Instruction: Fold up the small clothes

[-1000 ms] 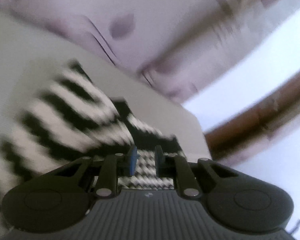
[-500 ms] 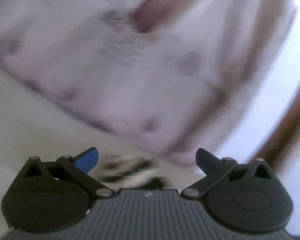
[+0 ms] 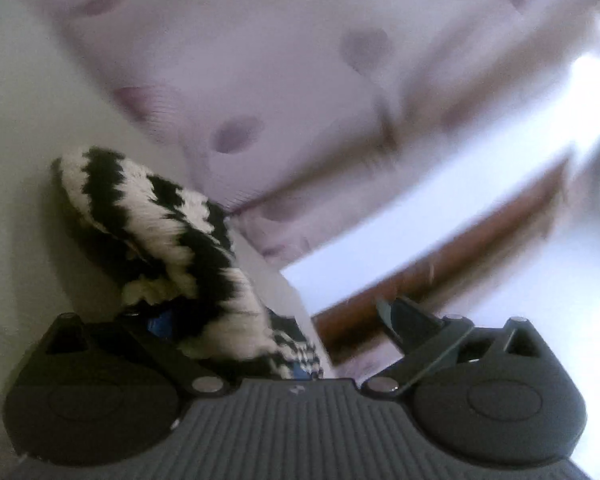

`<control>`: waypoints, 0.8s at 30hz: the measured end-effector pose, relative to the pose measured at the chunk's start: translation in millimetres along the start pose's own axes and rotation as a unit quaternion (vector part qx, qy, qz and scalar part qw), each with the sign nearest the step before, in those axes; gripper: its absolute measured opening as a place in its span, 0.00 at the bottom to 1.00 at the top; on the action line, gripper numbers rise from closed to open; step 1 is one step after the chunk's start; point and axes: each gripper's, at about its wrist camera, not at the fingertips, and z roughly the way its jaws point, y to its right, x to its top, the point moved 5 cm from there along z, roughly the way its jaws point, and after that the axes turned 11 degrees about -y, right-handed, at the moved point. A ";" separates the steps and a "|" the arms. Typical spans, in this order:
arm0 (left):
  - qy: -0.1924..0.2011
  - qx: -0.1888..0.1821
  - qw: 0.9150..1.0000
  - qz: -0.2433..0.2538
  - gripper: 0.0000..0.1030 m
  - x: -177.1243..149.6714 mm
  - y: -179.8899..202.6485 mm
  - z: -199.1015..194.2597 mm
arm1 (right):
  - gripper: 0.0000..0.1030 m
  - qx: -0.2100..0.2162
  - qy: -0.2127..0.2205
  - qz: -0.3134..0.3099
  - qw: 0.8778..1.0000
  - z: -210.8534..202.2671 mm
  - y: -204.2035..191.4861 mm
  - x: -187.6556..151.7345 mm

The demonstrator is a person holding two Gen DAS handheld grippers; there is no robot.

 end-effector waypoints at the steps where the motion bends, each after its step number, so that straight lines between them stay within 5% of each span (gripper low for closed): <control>1: -0.012 0.005 1.000 0.025 0.98 -4.5 8.1 9.9 | 1.00 0.003 0.001 0.003 1.000 -0.2 1.2 1.5; 7: -0.025 0.005 0.996 0.087 0.99 -36.3 23.8 36.6 | 1.00 0.052 -0.011 0.060 0.997 -8.8 23.1 11.4; 14: -0.047 0.050 0.976 0.208 1.00 -52.4 43.6 62.9 | 1.00 0.039 -0.068 0.015 0.997 -8.8 16.3 29.6; 17: -0.066 0.057 0.965 0.247 1.00 -61.5 47.3 72.8 | 1.00 0.021 -0.128 -0.020 0.991 -2.2 10.9 34.6; 20: -0.078 0.100 0.936 0.328 1.00 -75.3 58.2 88.4 | 1.00 -0.028 -0.189 -0.068 0.979 9.4 -4.2 44.9; 24: -0.086 0.165 0.888 0.422 1.00 -100.1 69.6 111.4 | 1.00 -0.105 -0.232 -0.165 0.953 22.1 -33.1 48.1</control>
